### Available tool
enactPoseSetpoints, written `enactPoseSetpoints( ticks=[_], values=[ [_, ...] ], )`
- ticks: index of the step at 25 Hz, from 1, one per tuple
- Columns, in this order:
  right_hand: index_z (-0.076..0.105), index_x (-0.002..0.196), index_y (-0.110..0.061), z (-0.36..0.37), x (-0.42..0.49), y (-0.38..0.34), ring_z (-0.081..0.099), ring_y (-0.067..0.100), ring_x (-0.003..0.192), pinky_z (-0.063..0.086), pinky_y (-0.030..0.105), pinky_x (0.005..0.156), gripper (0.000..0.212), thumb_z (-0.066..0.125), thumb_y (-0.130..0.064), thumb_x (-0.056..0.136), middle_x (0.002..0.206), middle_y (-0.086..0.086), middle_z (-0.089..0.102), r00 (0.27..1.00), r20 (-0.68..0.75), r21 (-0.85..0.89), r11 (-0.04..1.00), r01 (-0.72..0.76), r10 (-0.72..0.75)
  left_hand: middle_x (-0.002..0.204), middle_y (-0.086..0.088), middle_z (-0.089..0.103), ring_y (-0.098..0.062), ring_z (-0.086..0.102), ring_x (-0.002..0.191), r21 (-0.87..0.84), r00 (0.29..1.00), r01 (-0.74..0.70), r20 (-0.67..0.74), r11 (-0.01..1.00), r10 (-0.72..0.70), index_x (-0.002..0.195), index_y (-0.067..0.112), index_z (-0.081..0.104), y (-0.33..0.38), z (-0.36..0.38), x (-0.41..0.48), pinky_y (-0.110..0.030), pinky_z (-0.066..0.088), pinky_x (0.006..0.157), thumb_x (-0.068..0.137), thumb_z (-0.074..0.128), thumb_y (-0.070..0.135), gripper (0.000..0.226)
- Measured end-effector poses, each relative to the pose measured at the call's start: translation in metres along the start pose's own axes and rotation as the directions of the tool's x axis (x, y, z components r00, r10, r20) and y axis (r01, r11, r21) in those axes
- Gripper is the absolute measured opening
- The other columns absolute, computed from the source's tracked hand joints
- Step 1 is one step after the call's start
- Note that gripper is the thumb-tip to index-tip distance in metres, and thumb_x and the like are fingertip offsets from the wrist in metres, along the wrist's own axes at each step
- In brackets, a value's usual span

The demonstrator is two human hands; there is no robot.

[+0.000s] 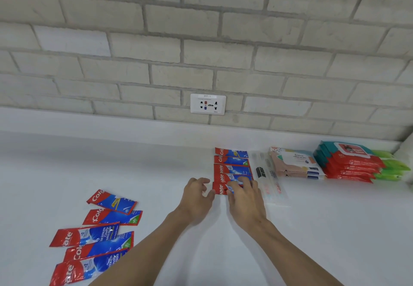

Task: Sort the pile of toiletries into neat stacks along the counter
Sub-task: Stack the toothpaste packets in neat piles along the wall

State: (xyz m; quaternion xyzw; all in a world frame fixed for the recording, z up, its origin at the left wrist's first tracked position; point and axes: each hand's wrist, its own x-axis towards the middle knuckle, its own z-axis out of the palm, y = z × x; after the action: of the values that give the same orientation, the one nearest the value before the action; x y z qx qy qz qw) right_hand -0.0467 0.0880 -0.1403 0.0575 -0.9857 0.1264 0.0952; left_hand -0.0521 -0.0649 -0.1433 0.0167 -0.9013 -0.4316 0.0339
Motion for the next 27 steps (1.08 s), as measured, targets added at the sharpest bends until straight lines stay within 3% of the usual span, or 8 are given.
enactPoseSetpoints(
  ticks=[5,11,16,18,22,27],
  values=[
    [0.064,0.115,-0.021,0.001,-0.018,-0.042,0.046,0.023,0.113,0.041,0.031,0.096,0.023,0.051,-0.029,0.096,0.124,0.000,0.054,0.989,-0.115,0.158,0.981,0.114,-0.097,0.102,0.002,0.056,-0.009,0.055,0.082,-0.053,0.995,-0.026,-0.098,0.998,0.020,0.114,0.020,0.062,-0.020,-0.035,-0.026,-0.017,0.045,0.078,0.090,0.063,0.021,0.024],
    [0.064,0.110,-0.025,0.010,-0.039,-0.097,0.049,0.019,0.110,0.041,0.026,0.093,0.020,0.050,-0.027,0.096,0.116,-0.003,0.056,0.987,0.018,0.343,0.929,0.141,-0.157,0.094,0.001,0.062,-0.009,0.057,0.064,-0.133,0.977,-0.026,-0.213,0.991,-0.003,0.100,0.022,0.066,-0.046,-0.085,-0.060,-0.023,0.050,0.070,0.086,0.065,0.014,0.016],
    [0.062,0.114,-0.025,0.015,-0.046,-0.150,0.048,0.017,0.113,0.042,0.025,0.091,0.022,0.048,-0.028,0.098,0.120,-0.002,0.056,0.969,0.103,0.402,0.900,0.167,-0.226,0.095,0.006,0.063,-0.005,0.061,0.074,-0.093,0.965,0.051,-0.251,0.994,-0.073,0.103,0.022,0.063,-0.076,-0.130,-0.079,-0.009,0.044,0.060,0.091,0.061,0.016,0.014],
    [0.062,0.115,-0.023,0.019,-0.047,-0.168,0.048,0.017,0.113,0.043,0.024,0.088,0.022,0.049,-0.028,0.098,0.121,-0.001,0.055,0.960,0.132,0.413,0.894,0.174,-0.248,0.093,0.009,0.061,-0.005,0.062,0.076,-0.086,0.960,0.103,-0.254,0.991,-0.122,0.103,0.022,0.062,-0.089,-0.145,-0.083,-0.010,0.045,0.058,0.093,0.058,0.017,0.012],
    [0.060,0.113,-0.021,0.027,-0.042,-0.197,0.052,0.017,0.113,0.049,0.027,0.085,0.021,0.053,-0.030,0.096,0.121,0.002,0.056,0.947,0.208,0.443,0.887,0.132,-0.245,0.095,0.002,0.065,-0.015,0.066,0.086,-0.047,0.950,0.138,-0.276,0.989,-0.145,0.100,0.018,0.062,-0.109,-0.173,-0.087,-0.027,0.056,0.066,0.093,0.058,0.017,0.008],
    [0.051,0.126,-0.020,0.034,-0.029,-0.217,0.047,0.020,0.118,0.046,0.031,0.092,0.036,0.057,-0.036,0.093,0.127,0.004,0.053,0.945,0.272,0.404,0.913,0.057,-0.180,0.103,0.001,0.063,-0.016,0.064,0.093,0.005,0.937,0.204,-0.290,0.979,-0.194,0.110,0.015,0.060,-0.133,-0.199,-0.079,-0.017,0.048,0.057,0.092,0.060,0.022,0.020]
  ],
)
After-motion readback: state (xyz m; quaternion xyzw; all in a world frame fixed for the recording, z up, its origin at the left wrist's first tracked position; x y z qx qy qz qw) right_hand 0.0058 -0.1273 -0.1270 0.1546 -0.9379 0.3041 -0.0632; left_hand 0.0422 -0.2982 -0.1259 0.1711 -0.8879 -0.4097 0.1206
